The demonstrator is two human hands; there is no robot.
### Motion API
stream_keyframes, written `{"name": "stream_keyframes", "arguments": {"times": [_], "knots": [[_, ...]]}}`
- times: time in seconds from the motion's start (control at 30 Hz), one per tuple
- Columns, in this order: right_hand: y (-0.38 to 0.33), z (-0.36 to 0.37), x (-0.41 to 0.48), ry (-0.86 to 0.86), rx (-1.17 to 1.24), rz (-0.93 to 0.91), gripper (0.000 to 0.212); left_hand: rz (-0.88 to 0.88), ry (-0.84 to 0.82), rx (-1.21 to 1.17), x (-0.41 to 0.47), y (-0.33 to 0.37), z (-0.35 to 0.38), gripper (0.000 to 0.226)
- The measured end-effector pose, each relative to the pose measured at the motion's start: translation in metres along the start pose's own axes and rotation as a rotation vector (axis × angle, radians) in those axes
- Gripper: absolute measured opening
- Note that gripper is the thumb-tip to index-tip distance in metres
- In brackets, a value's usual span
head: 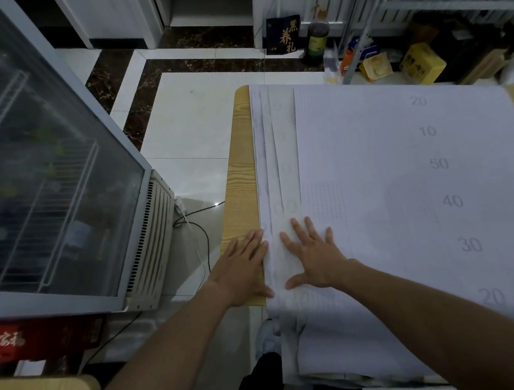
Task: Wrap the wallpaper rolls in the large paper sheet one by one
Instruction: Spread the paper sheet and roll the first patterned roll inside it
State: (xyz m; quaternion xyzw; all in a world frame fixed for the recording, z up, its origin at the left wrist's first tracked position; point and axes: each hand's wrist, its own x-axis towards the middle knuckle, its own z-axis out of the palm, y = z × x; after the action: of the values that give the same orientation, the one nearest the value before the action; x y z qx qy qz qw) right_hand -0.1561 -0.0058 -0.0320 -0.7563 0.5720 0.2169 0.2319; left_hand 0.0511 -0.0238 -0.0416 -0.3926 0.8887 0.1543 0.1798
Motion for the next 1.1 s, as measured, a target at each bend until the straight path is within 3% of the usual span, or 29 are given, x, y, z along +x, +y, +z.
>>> {"name": "stream_keyframes", "arguments": {"times": [1.1], "knots": [[-0.015,0.002,0.004,0.041,-0.033,-0.057,0.11,0.019,-0.056,-0.059,0.0,-0.004,-0.005,0.12]]}}
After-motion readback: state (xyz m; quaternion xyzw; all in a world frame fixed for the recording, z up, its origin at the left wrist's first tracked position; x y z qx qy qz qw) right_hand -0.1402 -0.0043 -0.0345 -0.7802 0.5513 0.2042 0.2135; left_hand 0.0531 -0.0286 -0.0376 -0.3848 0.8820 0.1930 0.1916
